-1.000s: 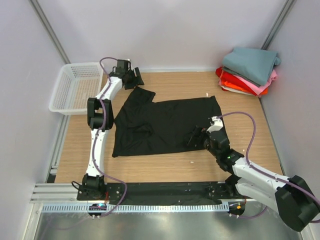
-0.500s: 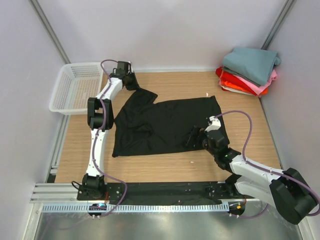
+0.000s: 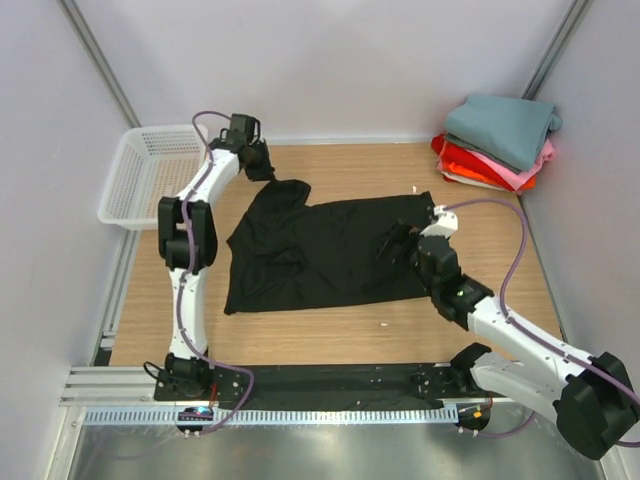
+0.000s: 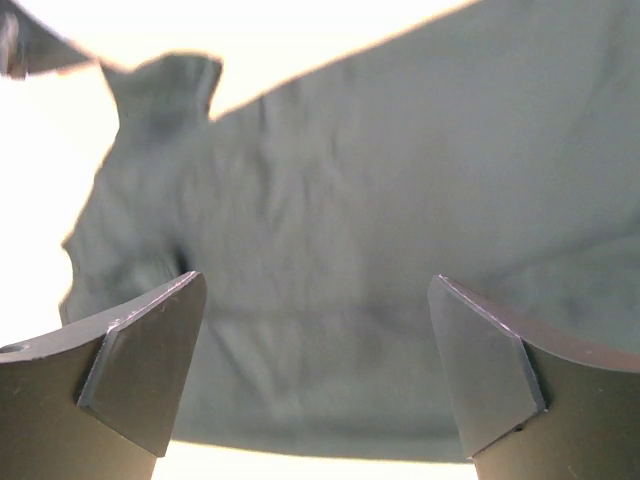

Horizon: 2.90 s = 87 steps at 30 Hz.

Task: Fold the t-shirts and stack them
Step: Fold the tshirt

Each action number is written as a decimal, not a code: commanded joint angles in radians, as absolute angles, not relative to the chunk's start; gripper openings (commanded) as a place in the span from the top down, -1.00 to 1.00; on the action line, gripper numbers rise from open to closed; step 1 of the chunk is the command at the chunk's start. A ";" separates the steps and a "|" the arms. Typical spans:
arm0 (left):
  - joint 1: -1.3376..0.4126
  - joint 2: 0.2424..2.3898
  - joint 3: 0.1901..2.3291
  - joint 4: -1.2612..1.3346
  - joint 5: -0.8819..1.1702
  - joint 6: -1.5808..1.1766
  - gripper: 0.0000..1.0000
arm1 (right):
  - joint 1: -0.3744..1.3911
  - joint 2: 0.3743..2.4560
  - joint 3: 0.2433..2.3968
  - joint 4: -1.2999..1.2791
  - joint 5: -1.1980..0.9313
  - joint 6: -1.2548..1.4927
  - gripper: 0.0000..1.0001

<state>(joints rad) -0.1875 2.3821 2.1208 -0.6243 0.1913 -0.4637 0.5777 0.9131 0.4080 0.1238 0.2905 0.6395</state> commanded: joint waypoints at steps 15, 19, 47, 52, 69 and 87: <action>-0.311 1.723 1.657 -0.907 -0.021 -0.436 1.00 | 0.138 1.631 1.418 -0.504 0.227 0.471 -0.63; -0.311 1.649 1.571 -0.856 -0.055 -0.414 1.00 | 0.080 1.831 1.578 -0.587 0.213 0.445 -0.54; -0.302 1.683 1.551 -0.862 -0.005 -0.431 1.00 | 0.052 2.276 1.871 -0.546 0.155 0.394 -0.07; -0.301 1.687 1.551 -0.864 -0.006 -0.431 1.00 | 0.051 2.272 1.853 -0.528 0.156 0.388 0.26; -0.298 1.697 1.545 -0.851 -0.052 -0.426 1.00 | 0.048 2.160 1.770 -0.470 0.135 0.397 0.97; -0.298 1.684 1.652 -0.936 -0.113 -0.434 1.00 | -0.014 1.918 1.576 -0.425 0.023 0.430 0.97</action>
